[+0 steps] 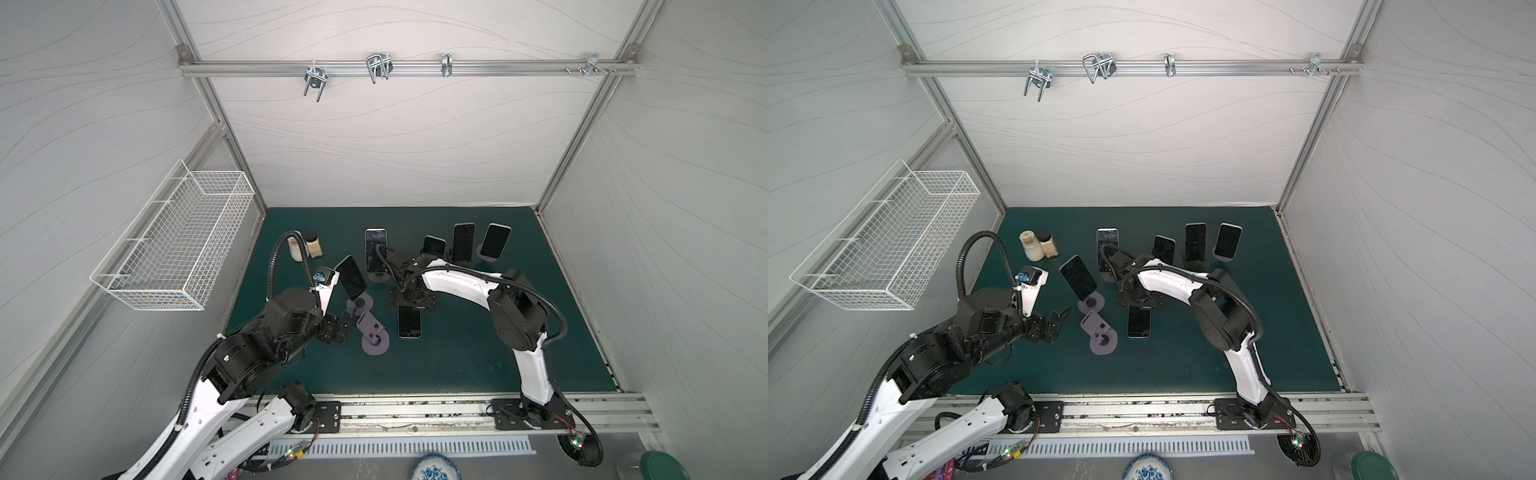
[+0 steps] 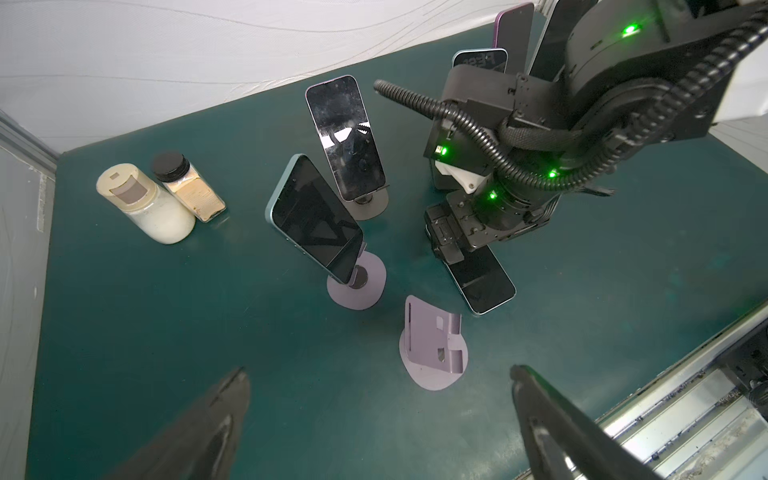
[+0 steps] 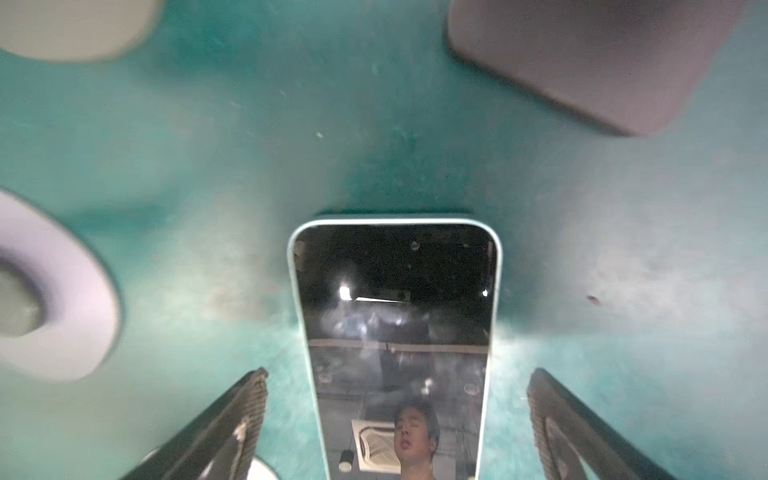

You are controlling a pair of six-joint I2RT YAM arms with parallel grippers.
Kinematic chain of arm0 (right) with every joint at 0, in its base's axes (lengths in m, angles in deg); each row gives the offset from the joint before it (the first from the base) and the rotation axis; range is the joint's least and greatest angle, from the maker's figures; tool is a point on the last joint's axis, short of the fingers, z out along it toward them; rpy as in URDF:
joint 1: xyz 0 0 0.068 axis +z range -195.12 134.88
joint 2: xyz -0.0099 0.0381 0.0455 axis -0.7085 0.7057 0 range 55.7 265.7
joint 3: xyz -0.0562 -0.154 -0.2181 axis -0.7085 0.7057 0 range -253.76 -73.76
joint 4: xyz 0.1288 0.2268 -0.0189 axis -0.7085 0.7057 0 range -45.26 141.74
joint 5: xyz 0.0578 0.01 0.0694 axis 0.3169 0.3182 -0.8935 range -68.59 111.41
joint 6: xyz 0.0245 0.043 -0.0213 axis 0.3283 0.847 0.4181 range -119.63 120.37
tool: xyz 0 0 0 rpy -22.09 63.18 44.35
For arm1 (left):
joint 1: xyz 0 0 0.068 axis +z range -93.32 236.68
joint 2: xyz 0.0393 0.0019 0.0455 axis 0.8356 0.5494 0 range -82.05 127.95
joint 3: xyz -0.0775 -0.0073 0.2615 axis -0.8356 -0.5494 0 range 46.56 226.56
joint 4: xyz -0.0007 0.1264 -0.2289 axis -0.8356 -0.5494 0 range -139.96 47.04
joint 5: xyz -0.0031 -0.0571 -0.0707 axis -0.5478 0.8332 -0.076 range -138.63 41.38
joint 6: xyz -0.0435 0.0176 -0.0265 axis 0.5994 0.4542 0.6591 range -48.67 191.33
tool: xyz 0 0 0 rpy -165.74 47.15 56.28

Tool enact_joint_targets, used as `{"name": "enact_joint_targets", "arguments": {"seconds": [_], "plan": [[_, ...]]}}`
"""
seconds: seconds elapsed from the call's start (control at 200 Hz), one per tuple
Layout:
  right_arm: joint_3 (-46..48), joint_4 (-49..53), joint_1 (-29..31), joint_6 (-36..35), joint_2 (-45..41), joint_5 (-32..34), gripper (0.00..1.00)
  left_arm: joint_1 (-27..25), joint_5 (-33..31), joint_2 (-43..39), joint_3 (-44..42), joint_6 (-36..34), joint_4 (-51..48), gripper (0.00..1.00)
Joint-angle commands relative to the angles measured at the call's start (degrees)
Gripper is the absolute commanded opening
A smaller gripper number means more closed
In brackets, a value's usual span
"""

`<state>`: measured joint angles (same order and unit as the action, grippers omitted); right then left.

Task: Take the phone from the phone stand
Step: 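Lower the teal phone flat onto the table with the right gripper, then open the right gripper to release the teal phone, then raise the right gripper away while the left arm reaches toward the black-stand phones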

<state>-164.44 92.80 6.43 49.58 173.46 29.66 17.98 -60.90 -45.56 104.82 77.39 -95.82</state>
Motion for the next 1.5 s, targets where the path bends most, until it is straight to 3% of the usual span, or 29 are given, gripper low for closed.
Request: {"name": "enact_joint_targets", "arguments": {"seconds": [0.0,0.255,0.715,1.12,1.495], "plan": [[0.42,1.87,0.59,-0.08,-3.37,2.03,0.99,-0.10,-0.94,-1.06,1.75,1.62,0.39,0.99],[1.84,2.86,1.47,0.20,-7.76,6.03,0.99,-0.13,-0.06,-0.96,2.76,4.83,-0.66,0.99],[3.54,3.36,4.14,-1.12,-15.30,6.59,0.97,-0.11,5.11,3.98,10.63,11.08,-3.22,0.99],[7.13,-0.80,4.50,-5.72,-21.25,3.04,0.94,-0.14,7.06,8.75,12.31,10.71,-2.51,0.97],[10.16,-1.16,1.69,-10.35,-29.94,-1.19,0.91,-0.14,3.95,9.43,9.88,14.02,1.27,0.96]]}}
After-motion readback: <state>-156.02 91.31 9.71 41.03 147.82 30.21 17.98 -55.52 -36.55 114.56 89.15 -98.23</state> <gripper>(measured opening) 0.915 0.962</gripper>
